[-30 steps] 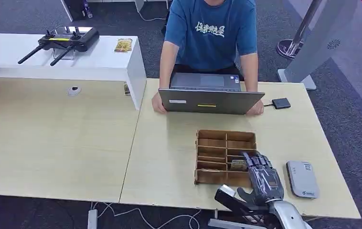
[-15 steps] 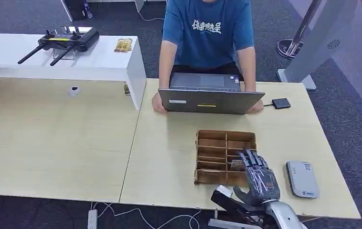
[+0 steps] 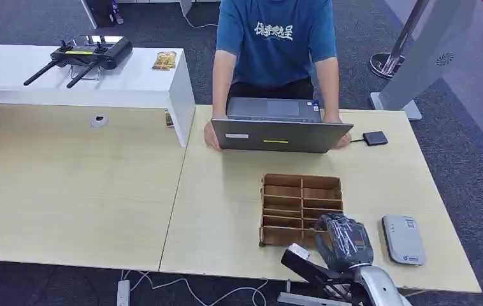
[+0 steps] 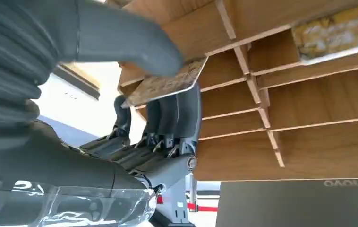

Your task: Pass the card to the sensor for recognition and then transmit it.

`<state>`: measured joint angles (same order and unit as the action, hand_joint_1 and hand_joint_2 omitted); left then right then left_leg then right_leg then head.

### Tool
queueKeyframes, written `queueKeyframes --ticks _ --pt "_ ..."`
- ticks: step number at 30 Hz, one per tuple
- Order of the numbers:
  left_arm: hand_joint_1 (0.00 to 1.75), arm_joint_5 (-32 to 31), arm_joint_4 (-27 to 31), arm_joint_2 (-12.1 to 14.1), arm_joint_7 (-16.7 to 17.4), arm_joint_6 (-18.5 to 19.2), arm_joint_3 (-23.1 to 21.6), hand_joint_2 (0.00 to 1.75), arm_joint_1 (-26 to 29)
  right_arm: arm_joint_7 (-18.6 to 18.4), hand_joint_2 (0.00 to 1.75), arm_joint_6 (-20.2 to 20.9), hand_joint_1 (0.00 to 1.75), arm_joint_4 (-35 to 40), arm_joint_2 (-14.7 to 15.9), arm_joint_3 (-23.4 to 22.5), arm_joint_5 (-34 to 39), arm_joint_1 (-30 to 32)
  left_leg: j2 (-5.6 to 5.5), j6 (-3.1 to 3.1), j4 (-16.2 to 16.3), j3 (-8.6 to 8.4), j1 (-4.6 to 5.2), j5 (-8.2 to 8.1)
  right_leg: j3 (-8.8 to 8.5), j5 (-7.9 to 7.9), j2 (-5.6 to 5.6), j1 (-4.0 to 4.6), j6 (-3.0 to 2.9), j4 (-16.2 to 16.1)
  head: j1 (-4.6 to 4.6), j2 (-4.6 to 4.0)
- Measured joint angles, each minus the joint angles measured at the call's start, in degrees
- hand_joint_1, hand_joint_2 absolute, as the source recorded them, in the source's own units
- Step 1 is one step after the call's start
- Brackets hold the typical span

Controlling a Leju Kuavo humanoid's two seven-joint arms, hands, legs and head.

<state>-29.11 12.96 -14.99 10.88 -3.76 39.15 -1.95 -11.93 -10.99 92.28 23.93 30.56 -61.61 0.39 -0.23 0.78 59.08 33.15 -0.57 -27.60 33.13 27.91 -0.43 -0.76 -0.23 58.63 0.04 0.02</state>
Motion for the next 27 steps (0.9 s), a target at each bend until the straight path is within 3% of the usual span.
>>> queueKeyframes --ticks 1,3,9,10,12,15,17,18,19,27 --pt "0.0 0.0 0.0 0.0 0.0 0.0 0.02 0.0 0.0 -0.04 1.75 -0.09 0.37 0.04 0.0 -0.09 -0.11 0.02 0.0 0.0 0.0 0.0 0.0 0.0 0.0 0.0 0.0 0.0 0.0 0.0 0.0 0.0" --pt "0.0 0.0 0.0 0.0 0.0 0.02 0.07 0.0 0.0 -0.22 1.75 -0.24 0.24 0.17 0.0 -0.24 -0.2 0.04 0.0 0.0 0.0 0.0 0.0 0.0 0.0 0.0 0.0 0.0 0.0 0.0 0.0 -0.02" --pt "0.0 -0.02 0.0 0.0 0.0 0.0 0.15 0.0 0.0 -0.39 1.75 -0.24 0.28 0.18 0.0 -0.28 -0.77 0.07 0.0 0.0 0.0 0.0 0.0 0.0 0.0 0.0 0.0 0.0 0.0 0.0 0.0 -0.02" --pt "0.0 -0.02 0.0 0.0 0.0 0.02 0.17 0.0 0.0 -0.39 1.75 -0.24 0.44 0.2 0.0 -0.28 -0.77 0.07 0.0 0.0 0.0 0.0 0.0 0.0 0.0 0.0 0.0 0.0 0.0 0.0 0.0 -0.02" --pt "0.0 -0.04 0.0 0.0 0.0 0.0 0.2 0.0 0.0 -0.39 1.75 -0.26 1.31 0.2 0.0 -0.31 -0.76 0.07 0.0 0.0 0.0 0.0 0.0 0.0 0.0 0.0 0.0 0.0 0.0 0.0 0.0 -0.02" --pt "0.0 -0.2 0.0 0.0 -0.02 0.04 0.39 0.0 0.0 -0.22 1.75 -0.48 1.38 0.42 0.0 -0.33 -0.83 0.07 0.0 0.0 0.0 0.0 0.0 0.0 0.0 0.0 0.0 0.0 0.0 0.0 0.0 0.0" --pt "0.0 -0.2 0.0 0.0 -0.04 0.04 0.46 0.0 0.0 -0.02 1.75 -0.72 1.59 0.63 0.0 -0.35 -0.83 0.07 0.0 0.0 0.0 0.0 0.0 0.0 0.0 0.0 0.0 0.0 0.0 0.0 0.0 -0.02" --pt "0.0 -0.2 0.0 0.0 -0.04 0.04 0.5 0.0 0.0 0.02 1.75 -0.83 1.59 0.68 0.0 -0.35 -0.83 0.06 0.0 0.0 0.0 0.0 0.0 0.0 0.0 0.0 0.0 0.0 0.0 0.0 0.0 -0.02" --pt "0.0 -0.22 0.0 0.0 -0.04 0.04 0.5 0.0 0.0 0.04 1.75 -0.9 1.69 0.68 0.0 -0.35 -0.83 0.07 0.0 0.0 0.0 0.0 0.0 0.0 0.0 0.0 0.0 0.0 0.0 0.0 0.0 -0.02" --pt "0.0 -0.55 0.0 -0.02 -0.2 0.07 0.77 0.0 0.0 0.31 1.75 -1.16 1.69 0.72 0.0 -0.41 -0.83 0.06 0.0 0.0 0.0 0.0 0.0 0.0 0.0 0.0 0.0 0.0 0.0 0.0 0.0 -0.02"
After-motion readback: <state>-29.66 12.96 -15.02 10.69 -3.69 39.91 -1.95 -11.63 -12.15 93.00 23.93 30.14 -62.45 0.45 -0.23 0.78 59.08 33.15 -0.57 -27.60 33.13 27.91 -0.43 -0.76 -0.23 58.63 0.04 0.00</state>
